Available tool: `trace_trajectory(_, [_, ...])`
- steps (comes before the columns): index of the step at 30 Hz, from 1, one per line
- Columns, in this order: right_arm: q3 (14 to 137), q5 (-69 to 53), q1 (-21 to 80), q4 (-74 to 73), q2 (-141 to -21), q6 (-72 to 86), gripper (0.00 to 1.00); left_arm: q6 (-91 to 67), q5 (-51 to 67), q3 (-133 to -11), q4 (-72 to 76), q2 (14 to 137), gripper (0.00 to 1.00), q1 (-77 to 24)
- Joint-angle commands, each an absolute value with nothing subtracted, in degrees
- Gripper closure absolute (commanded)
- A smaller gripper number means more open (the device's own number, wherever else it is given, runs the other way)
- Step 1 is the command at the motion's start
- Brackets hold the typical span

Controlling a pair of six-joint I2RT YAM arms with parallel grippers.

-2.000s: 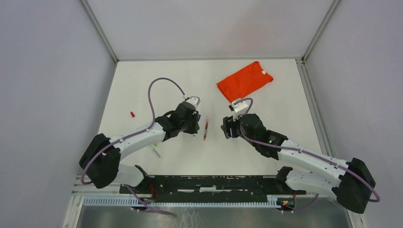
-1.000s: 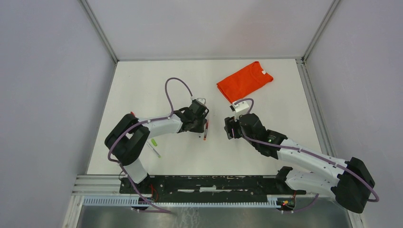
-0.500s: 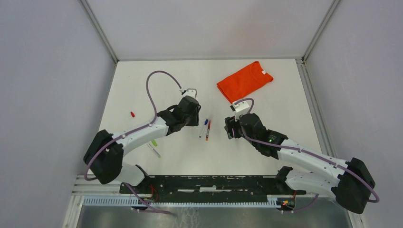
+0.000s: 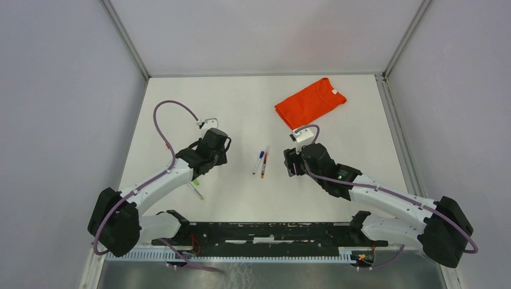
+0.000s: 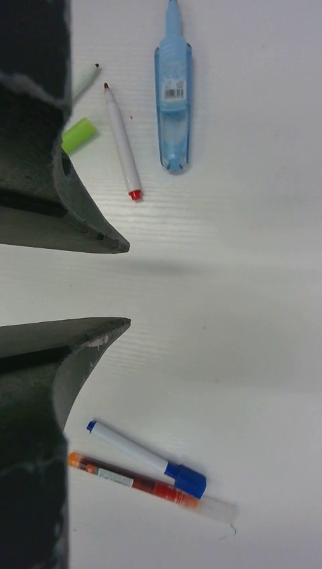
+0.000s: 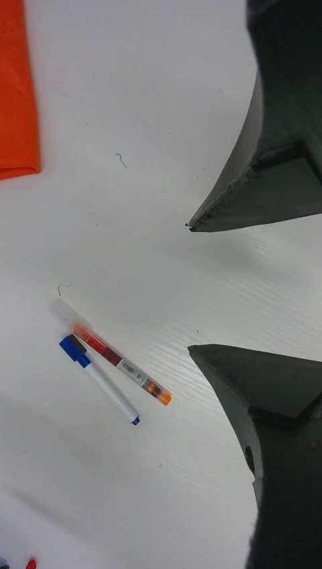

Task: Insert the pens into the pen caps
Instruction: Place the pen at the center of the board, then pick up the pen cap from the center of the board.

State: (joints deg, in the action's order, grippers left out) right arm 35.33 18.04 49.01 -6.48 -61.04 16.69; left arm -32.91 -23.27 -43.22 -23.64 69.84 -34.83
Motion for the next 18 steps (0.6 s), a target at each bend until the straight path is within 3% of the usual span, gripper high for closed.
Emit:
trace_trajectory(1, [36.81, 17.83, 48.78, -4.53, -62.06, 16.04, 0.33, -38.23, -26.91, -41.94, -26.04, 67.19, 0.55, -32.27])
trace_trajectory(12, [37.45, 16.56, 48.76, -4.79, -62.93, 16.21, 0.33, -46.25, -30.24, -40.14, -31.23, 64.03, 0.53, -24.37])
trace_trajectory(18, [37.64, 16.59, 48.78, -5.36, -62.87, 15.66, 0.32, -47.12, -28.24, -41.68, -30.31, 65.7, 0.46, -16.86])
